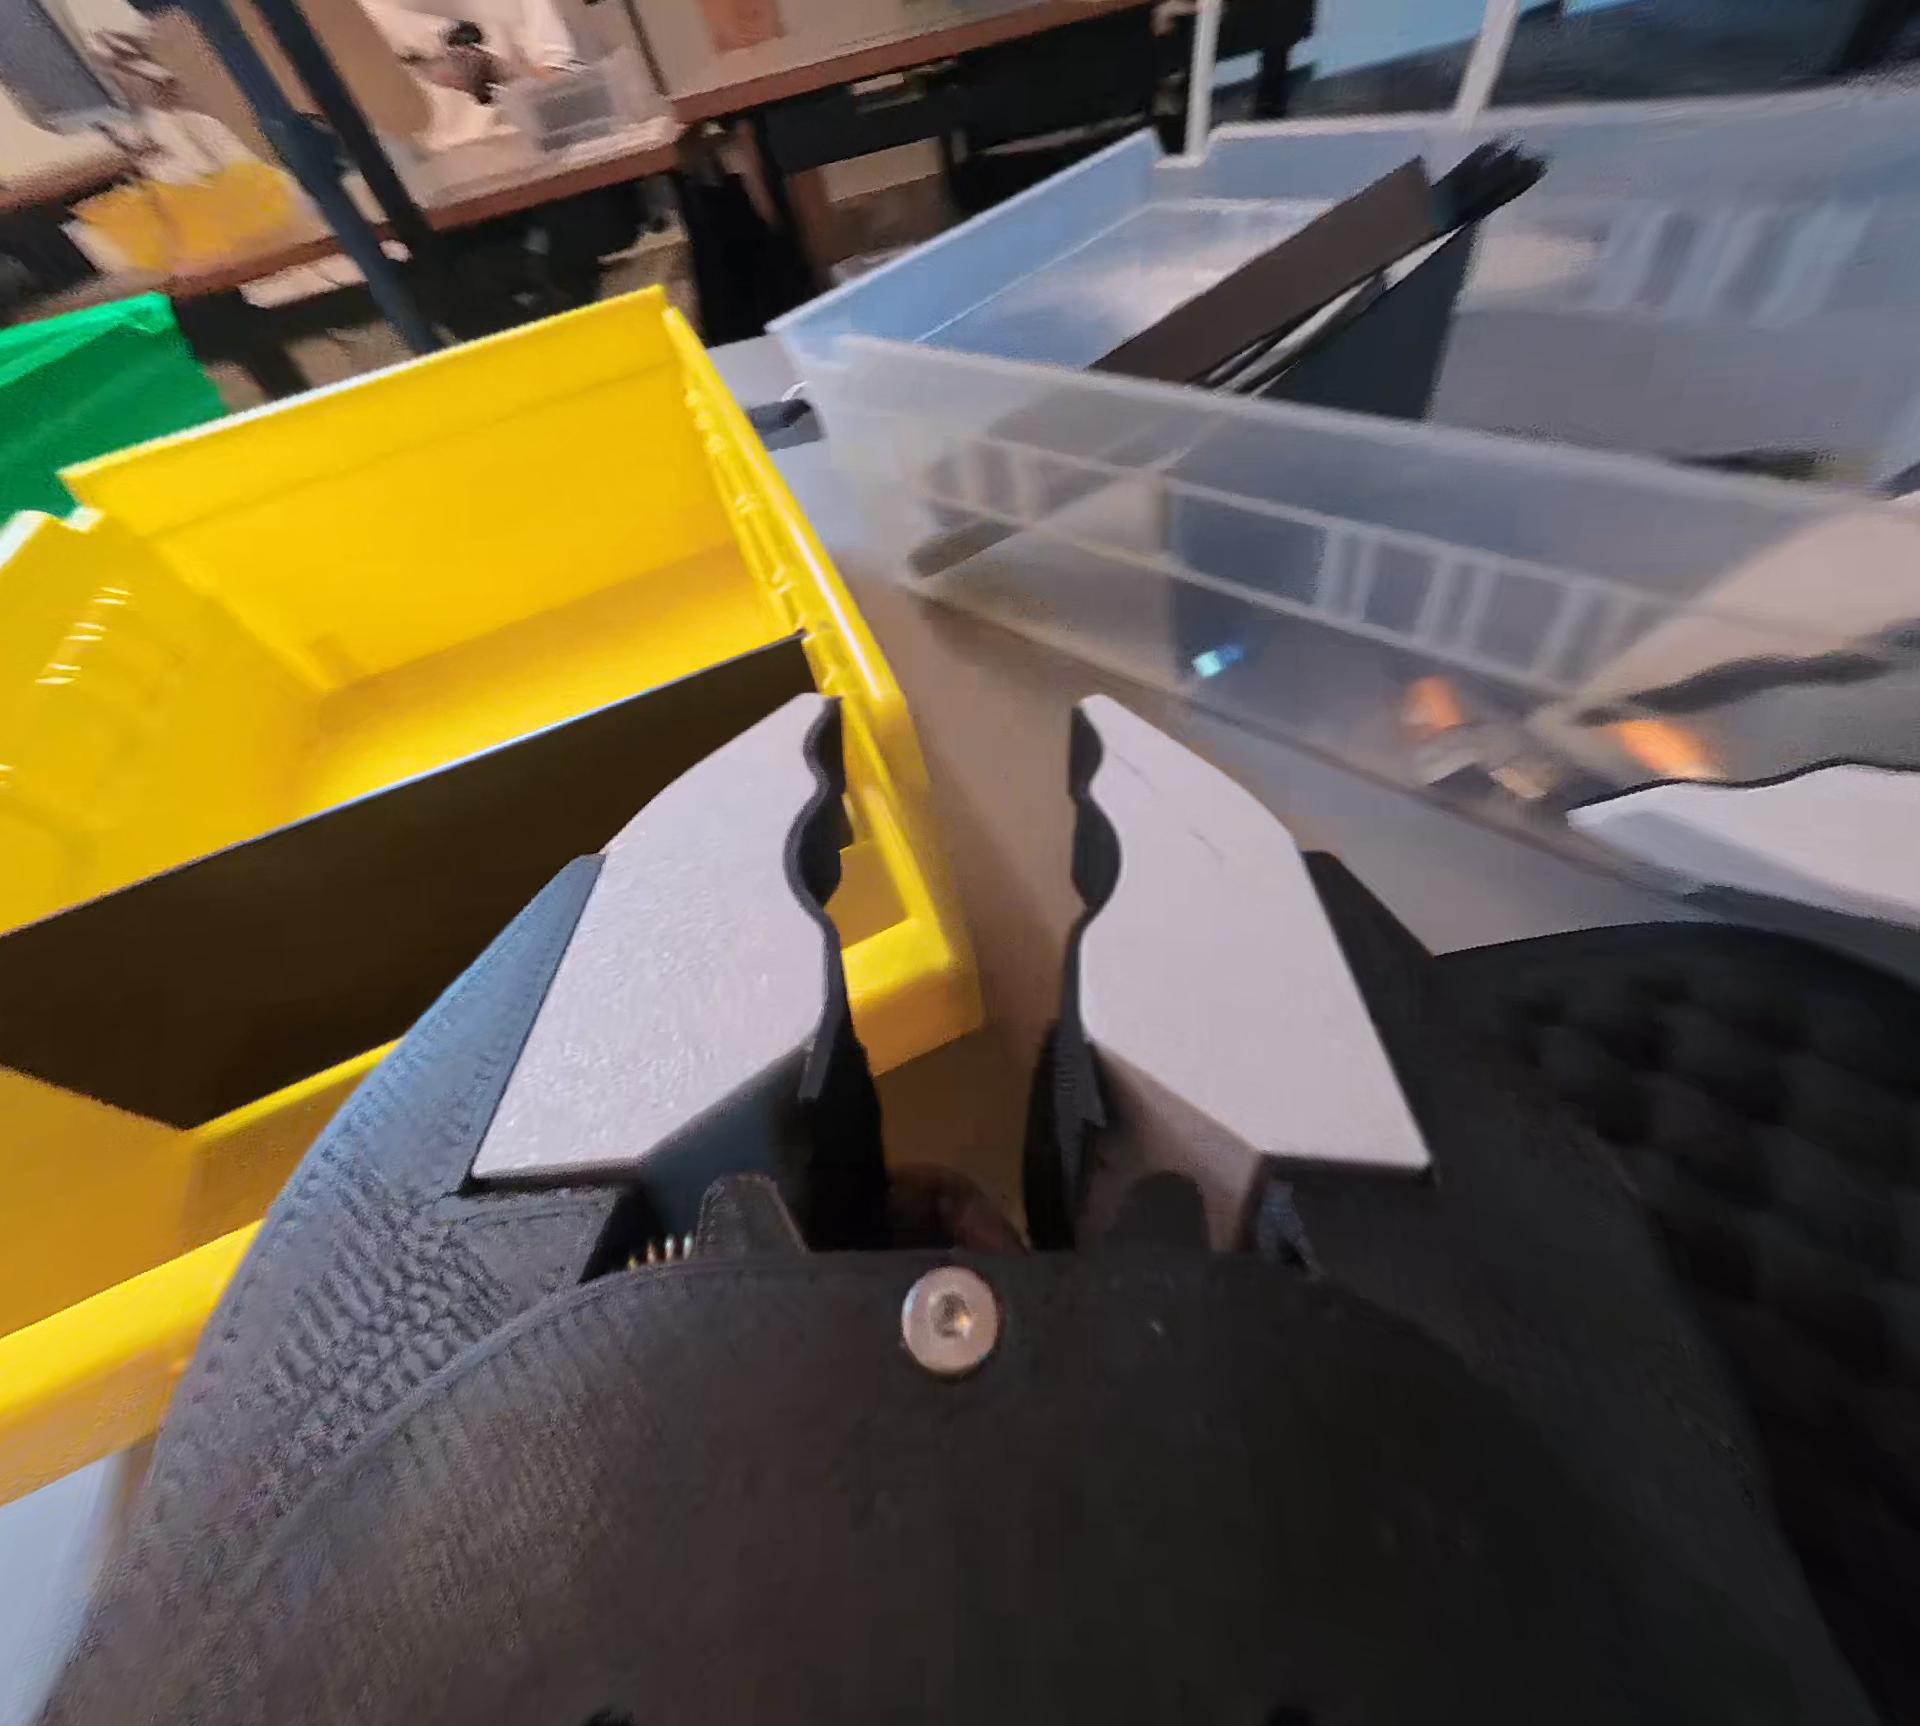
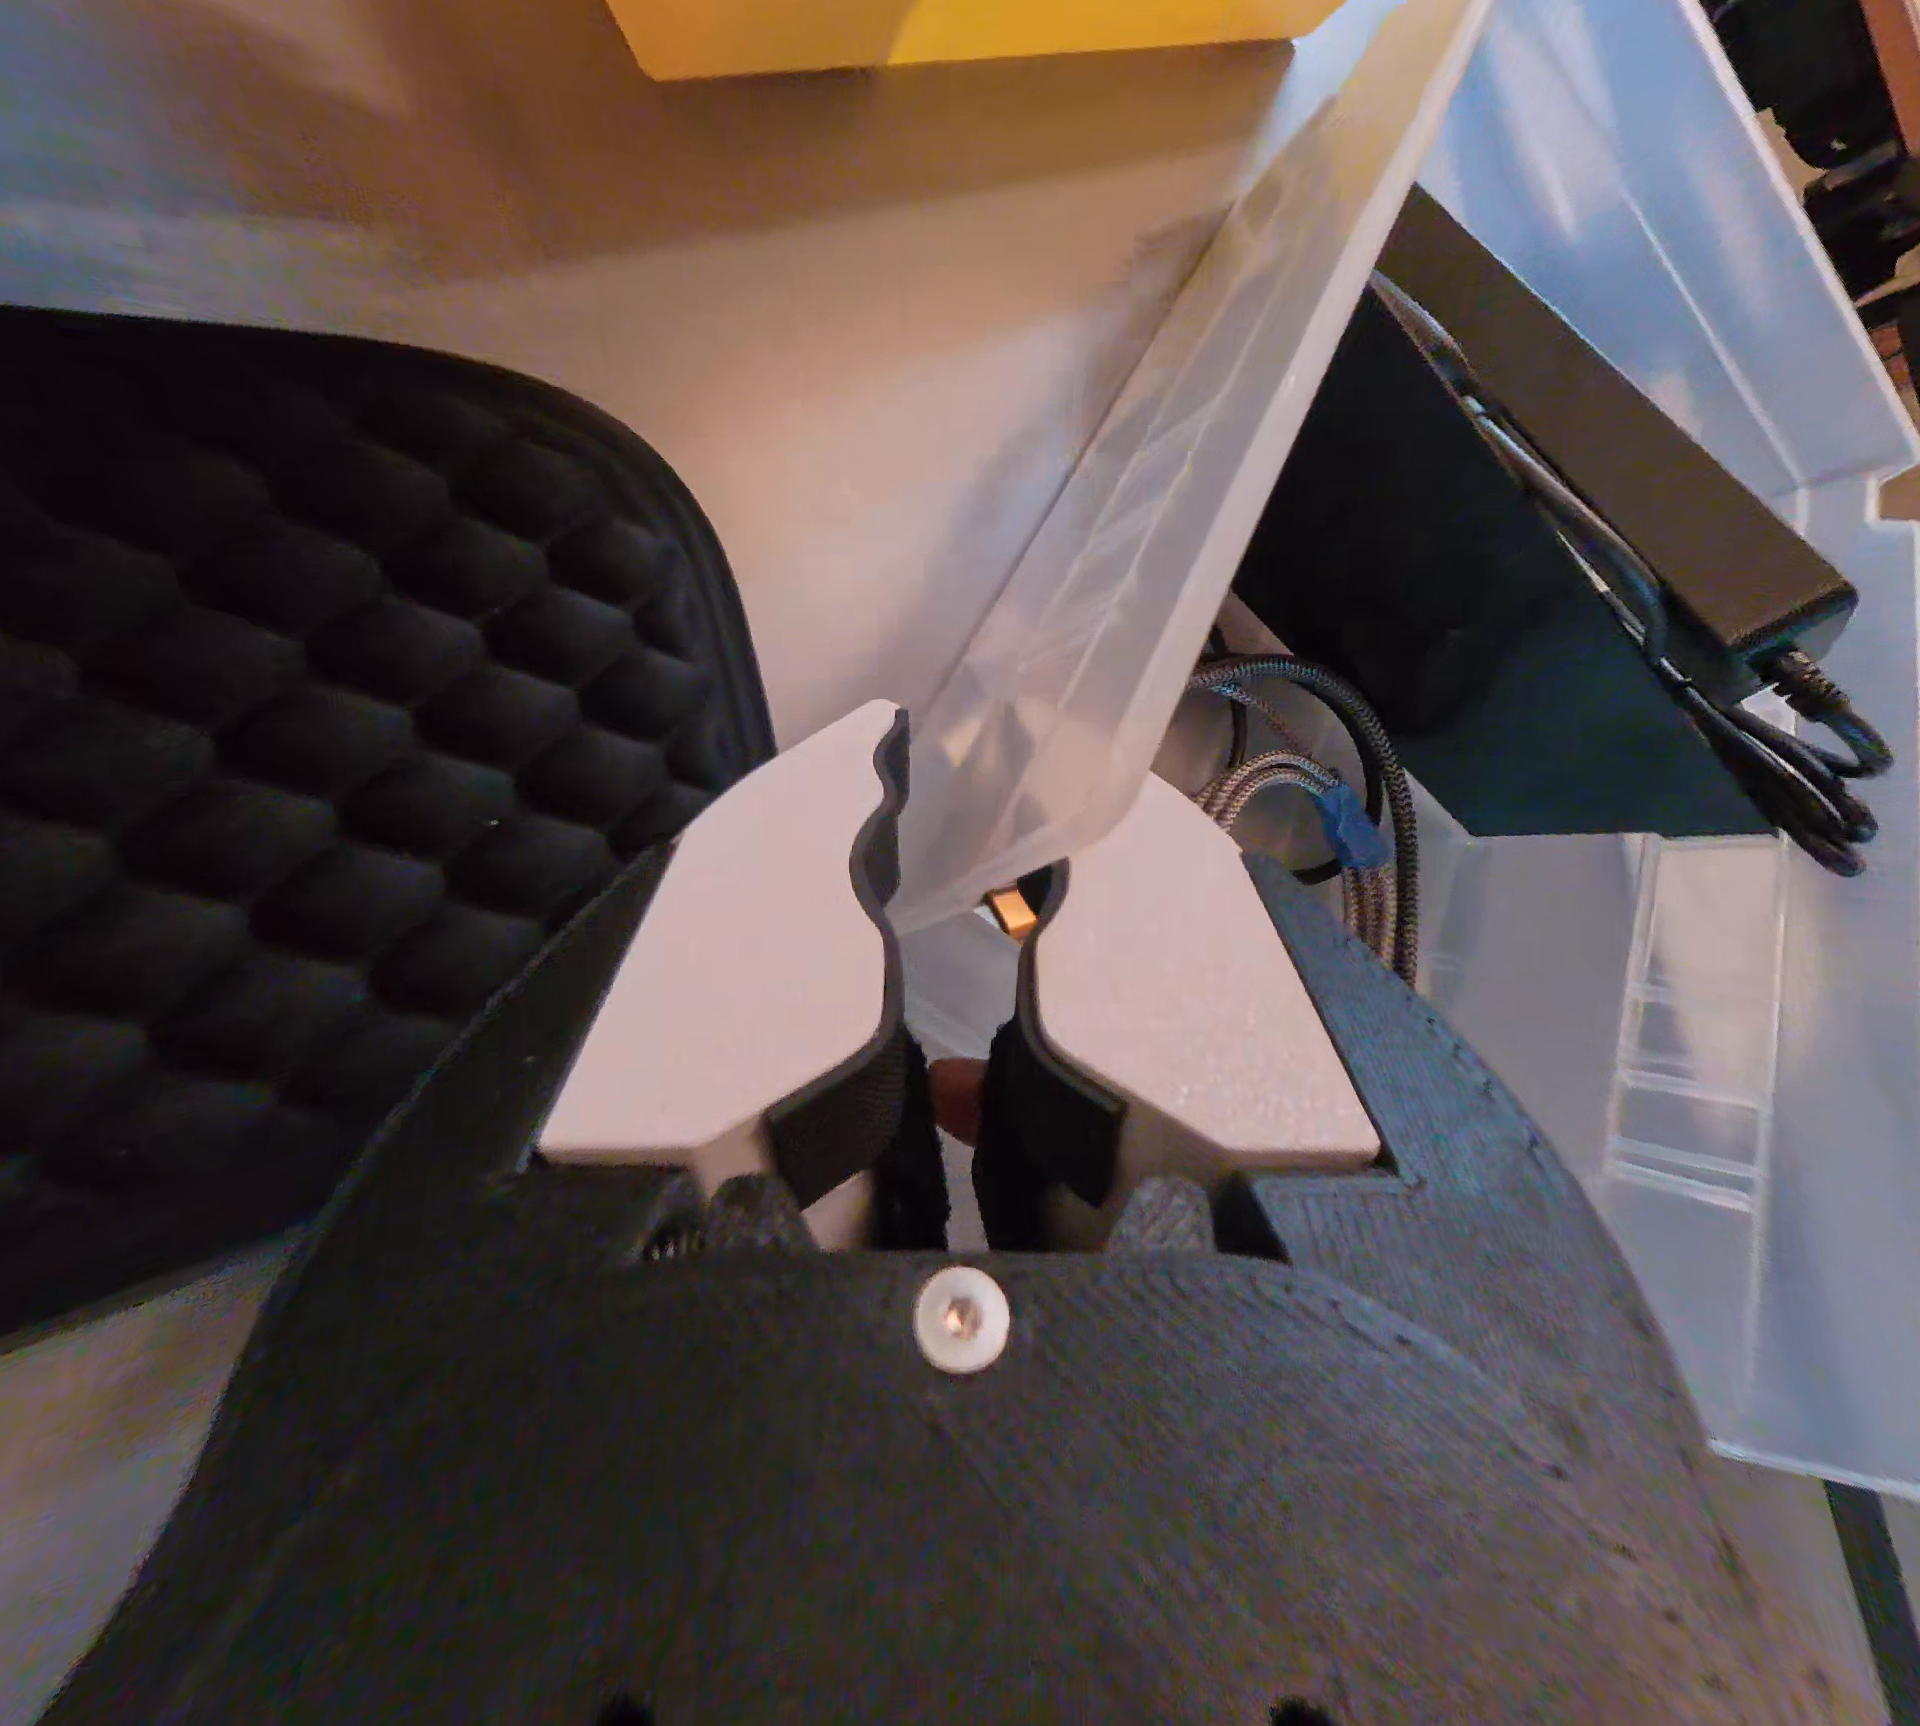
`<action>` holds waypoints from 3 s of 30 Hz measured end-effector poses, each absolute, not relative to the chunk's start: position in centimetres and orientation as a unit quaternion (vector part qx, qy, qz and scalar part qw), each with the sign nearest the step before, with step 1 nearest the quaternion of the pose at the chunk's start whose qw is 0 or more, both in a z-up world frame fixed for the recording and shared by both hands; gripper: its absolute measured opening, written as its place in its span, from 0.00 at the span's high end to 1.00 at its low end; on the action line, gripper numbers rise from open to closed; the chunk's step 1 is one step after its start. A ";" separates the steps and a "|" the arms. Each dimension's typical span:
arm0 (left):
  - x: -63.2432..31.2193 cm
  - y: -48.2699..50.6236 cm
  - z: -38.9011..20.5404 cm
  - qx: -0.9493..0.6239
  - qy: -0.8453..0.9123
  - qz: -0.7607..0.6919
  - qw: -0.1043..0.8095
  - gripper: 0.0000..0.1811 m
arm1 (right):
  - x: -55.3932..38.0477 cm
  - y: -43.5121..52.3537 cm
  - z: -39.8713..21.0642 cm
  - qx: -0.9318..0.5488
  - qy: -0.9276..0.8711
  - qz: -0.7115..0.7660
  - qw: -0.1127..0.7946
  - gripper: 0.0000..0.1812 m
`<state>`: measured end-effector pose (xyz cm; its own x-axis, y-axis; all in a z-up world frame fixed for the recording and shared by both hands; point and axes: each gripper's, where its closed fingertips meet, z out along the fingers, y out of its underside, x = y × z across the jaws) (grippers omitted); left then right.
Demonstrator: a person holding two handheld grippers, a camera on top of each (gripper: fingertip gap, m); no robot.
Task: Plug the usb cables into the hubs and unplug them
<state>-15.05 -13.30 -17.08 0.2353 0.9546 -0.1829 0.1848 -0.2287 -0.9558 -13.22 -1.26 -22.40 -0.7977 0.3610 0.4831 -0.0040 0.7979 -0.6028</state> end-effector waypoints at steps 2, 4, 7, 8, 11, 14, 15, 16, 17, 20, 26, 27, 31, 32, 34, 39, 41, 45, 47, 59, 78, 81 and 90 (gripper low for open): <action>-14.6 -13.2 -16.2 -0.651 -0.433 0.406 0.473 0.73 | -13.3 -1.6 -22.4 -0.096 -0.898 0.309 0.299 0.90; -13.9 -14.0 -14.4 -0.636 -0.419 0.400 0.509 0.71 | -13.3 -1.9 -22.4 -0.089 -0.898 0.312 0.298 0.90; -12.8 -17.2 -11.2 -0.579 -0.422 0.421 0.556 0.71 | -13.4 -2.3 -22.4 -0.083 -0.897 0.315 0.298 0.91; -12.6 -18.8 -10.6 -0.559 -0.433 0.436 0.557 0.72 | -13.5 -2.4 -22.3 -0.081 -0.897 0.316 0.299 0.91; -12.2 -24.4 -10.6 -0.518 -0.481 0.493 0.507 0.72 | -13.8 -2.8 -22.3 -0.077 -0.896 0.318 0.302 0.91; -11.8 -28.8 -12.0 -0.499 -0.524 0.524 0.449 0.72 | -14.1 -3.0 -22.2 -0.076 -0.892 0.322 0.309 0.91; -11.7 -29.8 -12.5 -0.495 -0.535 0.528 0.436 0.72 | -14.2 -3.0 -22.2 -0.077 -0.889 0.327 0.311 0.91; -11.6 -30.6 -13.0 -0.493 -0.545 0.529 0.425 0.71 | -14.2 -3.1 -22.2 -0.078 -0.887 0.331 0.312 0.91; -11.5 -31.2 -13.5 -0.492 -0.553 0.528 0.416 0.71 | -14.3 -3.1 -22.1 -0.078 -0.886 0.333 0.312 0.91; -11.5 -32.2 -14.4 -0.491 -0.568 0.524 0.402 0.71 | -14.5 -3.3 -22.1 -0.074 -0.884 0.337 0.315 0.91; -12.3 -33.7 -16.6 -0.511 -0.584 0.519 0.357 0.66 | -13.2 -4.1 -21.8 -0.055 -0.881 0.376 0.283 0.79; -12.6 -34.0 -16.9 -0.513 -0.588 0.514 0.357 0.64 | -13.1 -4.1 -21.5 -0.060 -0.876 0.385 0.284 0.77; -14.2 -33.9 -17.4 -0.521 -0.592 0.477 0.388 0.62 | -12.3 -4.6 -19.9 -0.084 -0.856 0.426 0.282 0.72; -14.6 -33.9 -17.5 -0.525 -0.592 0.469 0.392 0.63 | -12.1 -4.7 -19.5 -0.092 -0.852 0.434 0.278 0.69; -15.2 -33.9 -18.2 -0.543 -0.590 0.455 0.388 0.76 | -11.8 -4.8 -18.9 -0.107 -0.845 0.446 0.273 0.67; -14.5 -34.6 -18.6 -0.551 -0.586 0.460 0.375 0.96 | -11.1 -5.1 -15.7 -0.121 -0.799 0.513 0.290 0.70; -13.5 -34.6 -18.6 -0.561 -0.584 0.454 0.371 0.96 | -10.5 -5.5 -14.5 -0.122 -0.780 0.543 0.286 0.72; -10.2 -34.8 -18.8 -0.569 -0.601 0.415 0.378 0.96 | -8.7 -7.2 -13.1 -0.128 -0.755 0.594 0.247 0.72; -8.5 -34.9 -18.9 -0.577 -0.605 0.394 0.381 0.96 | -7.6 -8.4 -13.2 -0.133 -0.754 0.606 0.216 0.70; -8.5 -34.0 -18.1 -0.571 -0.562 0.441 0.404 0.88 | -8.2 -13.5 -18.1 -0.218 -0.806 0.527 0.158 0.36; -6.1 -33.7 -13.5 -0.571 -0.536 0.541 0.307 0.97 | -7.2 -15.5 -18.8 -0.136 -0.842 0.467 0.235 0.83; -5.1 -33.1 -10.2 -0.552 -0.518 0.584 0.294 0.96 | -7.4 -15.1 -16.2 -0.115 -0.813 0.495 0.283 0.85; -5.8 -25.6 -1.2 -0.488 -0.417 0.665 0.382 0.95 | -8.7 -7.6 -7.1 -0.107 -0.708 0.541 0.442 0.87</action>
